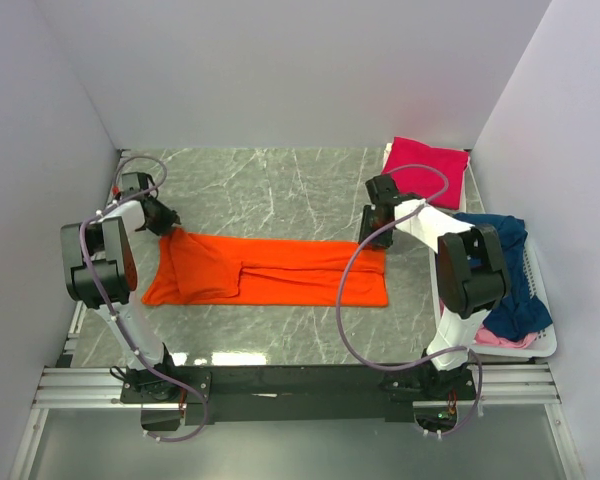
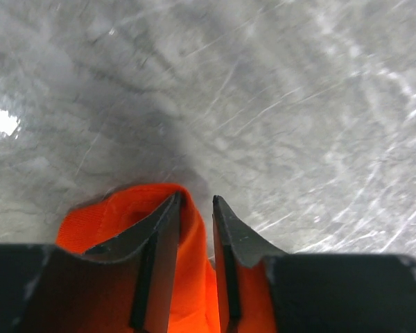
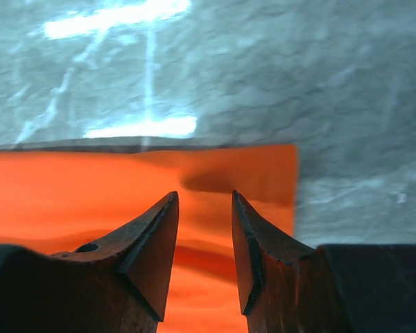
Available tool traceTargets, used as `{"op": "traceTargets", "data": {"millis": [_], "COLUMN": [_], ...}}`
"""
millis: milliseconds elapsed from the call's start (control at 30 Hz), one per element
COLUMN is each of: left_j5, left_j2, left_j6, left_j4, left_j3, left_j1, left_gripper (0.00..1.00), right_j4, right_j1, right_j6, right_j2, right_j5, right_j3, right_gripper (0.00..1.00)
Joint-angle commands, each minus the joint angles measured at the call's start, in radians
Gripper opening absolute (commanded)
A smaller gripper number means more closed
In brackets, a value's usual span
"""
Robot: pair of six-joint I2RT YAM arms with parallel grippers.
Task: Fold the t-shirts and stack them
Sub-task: Fold the tshirt
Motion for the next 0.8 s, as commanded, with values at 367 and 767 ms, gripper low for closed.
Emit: {"op": "traceTargets", "data": {"millis": [367, 767], "left_j5": [0.017, -0.017], "left_j2": [-0.039, -0.078], "left_j6": [-0.013, -0.03], "left_j4": [-0.007, -0.027], "left_j3": [-0.071, -0.071], "left_j1": [0.001, 0.001], "left_gripper": [0.06, 0.0], "right_j4": [0.044, 0.077], "right_j1": [-0.121, -0.134], "right_j6": [-0.071, -0.092], "right_j2": [-0.011, 0.024], "right_j5": [0.037, -0.043], "right_j3": [-0.019, -0.044], "right_gripper": [0.44, 0.43]}}
